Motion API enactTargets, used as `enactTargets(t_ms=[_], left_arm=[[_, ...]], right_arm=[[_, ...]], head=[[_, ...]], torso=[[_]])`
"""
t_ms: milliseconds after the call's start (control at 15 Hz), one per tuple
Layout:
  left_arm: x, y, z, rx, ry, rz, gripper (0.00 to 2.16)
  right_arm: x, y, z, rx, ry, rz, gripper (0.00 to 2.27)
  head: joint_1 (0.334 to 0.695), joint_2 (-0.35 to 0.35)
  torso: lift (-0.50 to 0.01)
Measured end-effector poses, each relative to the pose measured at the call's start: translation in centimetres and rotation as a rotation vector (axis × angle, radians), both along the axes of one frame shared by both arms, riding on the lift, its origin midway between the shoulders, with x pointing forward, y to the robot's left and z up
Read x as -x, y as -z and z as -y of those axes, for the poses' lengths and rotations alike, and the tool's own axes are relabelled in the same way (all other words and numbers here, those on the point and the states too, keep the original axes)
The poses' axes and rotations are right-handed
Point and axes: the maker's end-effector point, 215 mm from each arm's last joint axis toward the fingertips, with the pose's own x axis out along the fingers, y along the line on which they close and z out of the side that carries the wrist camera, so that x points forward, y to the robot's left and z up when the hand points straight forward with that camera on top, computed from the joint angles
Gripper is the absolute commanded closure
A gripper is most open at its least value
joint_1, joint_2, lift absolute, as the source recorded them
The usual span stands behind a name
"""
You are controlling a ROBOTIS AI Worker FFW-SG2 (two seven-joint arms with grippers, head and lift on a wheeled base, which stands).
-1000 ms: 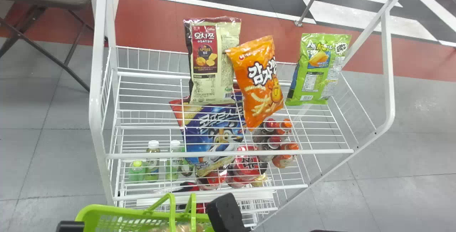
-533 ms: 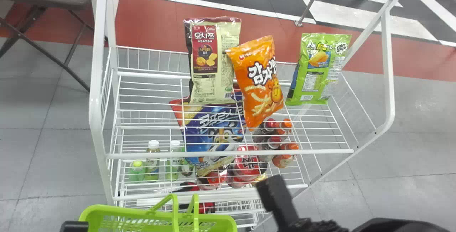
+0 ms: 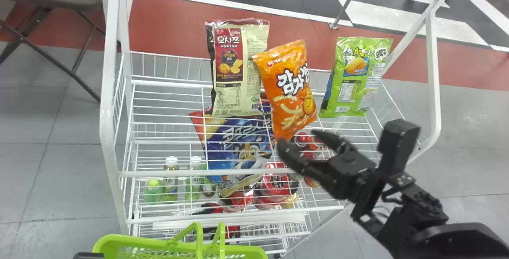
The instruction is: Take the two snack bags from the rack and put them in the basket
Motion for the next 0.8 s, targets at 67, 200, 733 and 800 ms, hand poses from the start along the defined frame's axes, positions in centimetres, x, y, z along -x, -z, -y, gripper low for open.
enactTargets(t_ms=[67, 200, 733, 800], left_arm=[[0.1, 0.1, 0.1, -0.003, 0.004, 0.000, 1.65], [0.2, 0.1, 0.4, -0.009, 0.013, 0.004, 1.65], [0.7, 0.5, 0.5, -0.027, 0.044, -0.002, 1.65], [0.7, 0.5, 0.5, -0.032, 0.043, -0.001, 1.65]], right_arm=[[-1.1, -0.7, 2.1, 0.025, 0.049, 0.047, 0.11], [-2.9, -1.0, 6.0, 0.059, 0.134, 0.096, 0.11], [-8.0, -0.6, 17.5, 0.085, 0.352, 0.145, 0.11], [-8.8, -0.1, 18.8, 0.068, 0.371, 0.120, 0.11]], head=[[0.695, -0.350], [0.695, -0.350], [0.695, -0.350], [0.695, -0.350]], torso=[[-0.010], [-0.010], [-0.010], [-0.010]])
